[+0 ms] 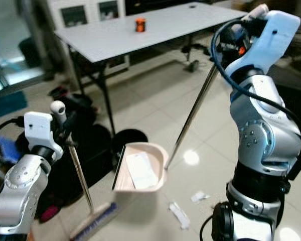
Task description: Sweep floor
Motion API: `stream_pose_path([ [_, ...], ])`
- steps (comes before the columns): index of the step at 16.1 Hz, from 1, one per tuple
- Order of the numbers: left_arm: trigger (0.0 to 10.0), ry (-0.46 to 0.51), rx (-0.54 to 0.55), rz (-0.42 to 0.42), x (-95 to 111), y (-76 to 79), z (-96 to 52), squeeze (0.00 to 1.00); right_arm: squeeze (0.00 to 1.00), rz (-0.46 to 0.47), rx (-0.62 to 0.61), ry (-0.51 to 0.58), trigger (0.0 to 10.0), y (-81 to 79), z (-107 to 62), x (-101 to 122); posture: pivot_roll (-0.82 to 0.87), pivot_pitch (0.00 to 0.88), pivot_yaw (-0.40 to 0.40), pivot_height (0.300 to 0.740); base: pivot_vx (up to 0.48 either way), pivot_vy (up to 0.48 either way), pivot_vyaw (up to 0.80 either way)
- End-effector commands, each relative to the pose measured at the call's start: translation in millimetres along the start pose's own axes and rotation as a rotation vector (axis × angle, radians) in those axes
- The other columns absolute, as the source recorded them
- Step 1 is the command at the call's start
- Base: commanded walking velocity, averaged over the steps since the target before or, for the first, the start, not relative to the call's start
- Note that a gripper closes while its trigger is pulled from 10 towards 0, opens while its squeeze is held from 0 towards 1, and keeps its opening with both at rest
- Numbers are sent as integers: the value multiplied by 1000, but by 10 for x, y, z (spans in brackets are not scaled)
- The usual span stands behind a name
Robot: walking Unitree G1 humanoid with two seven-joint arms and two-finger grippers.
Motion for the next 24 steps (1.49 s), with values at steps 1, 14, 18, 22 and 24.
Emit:
stream_pose_path([
  [1,10000,51,7,11,139,-23,-4,0,0,-5,20,47,10000,-57,35,133,17,0,32,740,458,0,0],
  [14,10000,55,18,6,133,-43,-18,0,0,-4,23,48,10000,-71,79,120,27,0,19,740,466,0,72],
  [18,10000,59,14,-1,141,-35,-14,0,0,-5,20,49,10000,-64,78,111,30,0,20,740,471,0,0],
  [22,10000,63,15,-2,148,-41,-32,0,0,12,15,48,10000,-60,76,85,33,0,19,740,467,0,0],
  [24,10000,69,25,-11,159,-52,-35,0,0,10,6,59,10000,-47,83,97,38,0,20,740,231,0,0],
])
Point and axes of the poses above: a point about 5 cm out from each wrist's last joint towards the gripper, its own z axis pointing out of the wrist towards the gripper, its own x axis along the axis of the wrist's last joint, y = z × x, the point moved 6 cm from there along z, pointing out of the wrist towards the gripper, and after that the axes turned 1 degree about -z, right-handed, at the moved point
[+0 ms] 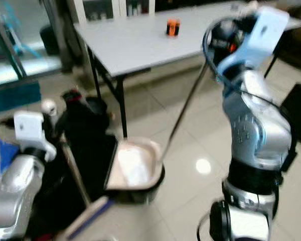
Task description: Sweep floor
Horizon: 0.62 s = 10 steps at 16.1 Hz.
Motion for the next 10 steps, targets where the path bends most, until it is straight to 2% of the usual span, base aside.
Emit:
stream_pose_path([
  [1,10000,54,-13,-19,133,68,19,0,0,-17,-38,67,10000,95,-8,162,38,0,20,740,0,0,0],
  [5,10000,-28,9,25,-34,-1,-18,0,0,-32,21,102,10000,-55,27,106,48,0,18,740,0,0,0],
  [8,10000,-40,15,22,-67,-8,-47,0,0,-39,40,100,10000,-93,48,48,51,0,17,740,0,0,0],
  [10,10000,-46,18,16,-79,2,-57,0,0,-76,61,113,10000,-145,80,-8,55,0,14,740,0,0,0],
])
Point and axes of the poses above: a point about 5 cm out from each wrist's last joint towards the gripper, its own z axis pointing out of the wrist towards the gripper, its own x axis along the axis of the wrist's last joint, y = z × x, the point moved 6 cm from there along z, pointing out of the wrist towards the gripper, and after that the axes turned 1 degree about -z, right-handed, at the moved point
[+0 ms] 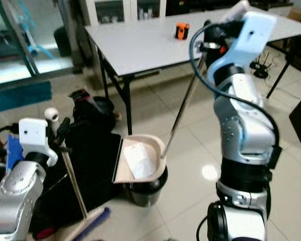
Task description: Sweep floor
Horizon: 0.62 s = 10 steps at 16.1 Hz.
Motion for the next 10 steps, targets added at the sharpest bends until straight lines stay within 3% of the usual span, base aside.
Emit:
stream_pose_path([
  [1,10000,33,-1,0,104,18,5,0,0,-27,9,62,10000,-25,9,103,54,0,14,740,0,0,0],
  [7,10000,34,-2,-1,104,22,-25,0,0,-151,182,109,10000,-459,-41,-74,56,0,13,740,0,0,0],
  [10,10000,34,0,-2,99,22,-35,0,0,-257,289,171,10000,-750,-183,-181,64,0,1,740,0,0,0],
])
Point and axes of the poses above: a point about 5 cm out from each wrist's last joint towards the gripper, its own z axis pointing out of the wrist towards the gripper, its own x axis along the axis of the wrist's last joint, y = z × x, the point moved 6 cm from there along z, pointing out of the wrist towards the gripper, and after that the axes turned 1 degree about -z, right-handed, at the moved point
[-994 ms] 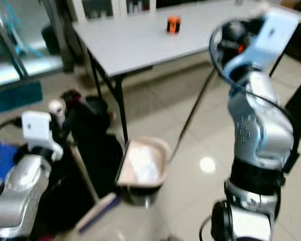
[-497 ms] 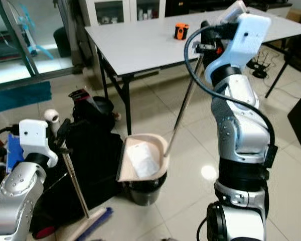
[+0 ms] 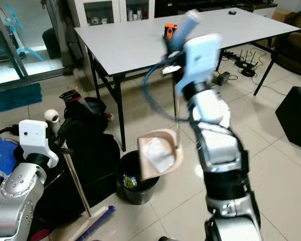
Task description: Sweep floor
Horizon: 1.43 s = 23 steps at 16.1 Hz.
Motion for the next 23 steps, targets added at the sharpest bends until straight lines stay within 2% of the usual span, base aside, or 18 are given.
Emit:
stream_pose_path([
  [1,10000,30,2,8,95,1,-9,0,0,-26,24,96,10000,-94,-2,170,64,0,1,740,0,0,0],
  [6,10000,32,-2,7,95,13,-11,0,0,-8,35,157,10000,-371,-56,121,70,0,1,740,0,0,0],
  [7,10000,33,-1,10,97,4,-13,0,0,-38,70,175,10000,-482,-57,98,73,0,0,740,0,0,0],
  [11,10000,33,1,11,98,-5,-18,0,0,-84,171,232,10000,-720,-81,119,74,0,-1,740,0,0,0],
  [13,10000,32,0,9,94,-2,-16,0,0,-91,246,257,10000,-906,-140,85,74,0,-1,740,0,0,0],
  [15,10000,30,-1,9,89,0,-22,0,0,-91,288,261,10000,-1016,-185,63,75,0,-3,740,0,0,0],
  [16,10000,28,-1,9,84,-2,-24,0,0,-111,339,269,10000,-1143,-247,35,75,0,-3,740,0,0,0],
  [20,10000,27,0,8,83,2,-22,0,0,-133,422,299,10000,-1350,-377,-2,75,0,-6,740,0,0,0],
  [23,10000,26,-3,13,76,10,-23,0,0,-141,463,318,10000,-1422,-411,1,72,0,-9,740,0,0,0],
])
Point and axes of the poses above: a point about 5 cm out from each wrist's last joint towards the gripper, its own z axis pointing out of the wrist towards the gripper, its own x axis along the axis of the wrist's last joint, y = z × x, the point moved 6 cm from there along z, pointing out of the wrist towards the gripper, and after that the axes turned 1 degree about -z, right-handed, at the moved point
